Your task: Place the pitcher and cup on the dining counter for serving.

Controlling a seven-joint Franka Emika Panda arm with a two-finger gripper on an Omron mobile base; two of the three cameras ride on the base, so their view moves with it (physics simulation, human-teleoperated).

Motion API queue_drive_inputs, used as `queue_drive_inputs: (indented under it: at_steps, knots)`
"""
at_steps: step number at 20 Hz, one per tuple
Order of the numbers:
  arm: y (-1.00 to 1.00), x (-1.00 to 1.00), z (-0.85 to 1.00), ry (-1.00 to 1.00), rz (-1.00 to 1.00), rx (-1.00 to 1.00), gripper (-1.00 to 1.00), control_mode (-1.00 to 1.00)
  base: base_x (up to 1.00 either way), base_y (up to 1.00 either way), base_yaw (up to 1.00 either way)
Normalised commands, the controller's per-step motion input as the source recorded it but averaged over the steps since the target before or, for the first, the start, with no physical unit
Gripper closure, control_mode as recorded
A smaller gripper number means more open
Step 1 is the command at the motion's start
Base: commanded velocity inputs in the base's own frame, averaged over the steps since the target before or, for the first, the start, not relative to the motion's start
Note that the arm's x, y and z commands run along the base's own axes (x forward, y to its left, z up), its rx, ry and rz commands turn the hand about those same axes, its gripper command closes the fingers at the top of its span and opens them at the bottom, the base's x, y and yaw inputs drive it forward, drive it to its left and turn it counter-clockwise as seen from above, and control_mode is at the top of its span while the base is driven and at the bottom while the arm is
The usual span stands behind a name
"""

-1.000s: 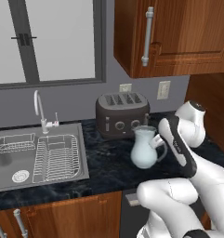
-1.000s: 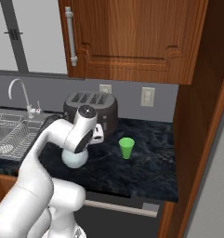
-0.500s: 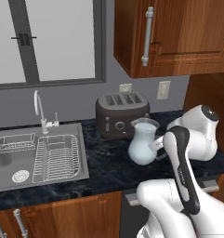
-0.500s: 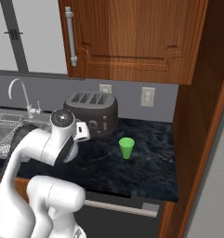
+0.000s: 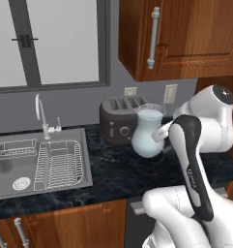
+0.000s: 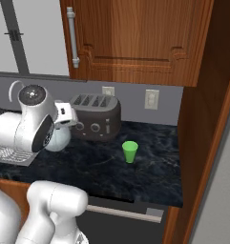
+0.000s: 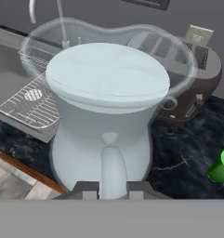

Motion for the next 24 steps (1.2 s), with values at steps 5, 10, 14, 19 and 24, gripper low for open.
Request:
queue_drive_inputs:
  at_steps: [5,10,14,19,24]
  knots:
    - [0.0,-0.42,0.94,0.0,0.0,0.0,1.0,-1.0,0.0,0.0,0.0]
    - [0.0,-0.13,0.14,0.0,0.0,0.0,1.0,-1.0,0.0,0.0,0.0]
    - [0.0,0.0,0.0,0.0,0.0,0.0,1.0,-1.0,0.0,0.0,0.0]
    - [0.0,0.0,0.0,0.0,0.0,0.0,1.0,-1.0,0.0,0.0,0.0]
    - [0.0,-0.08,0.0,0.0,0.01,0.0,1.0,1.0,-0.34,0.0,0.08]
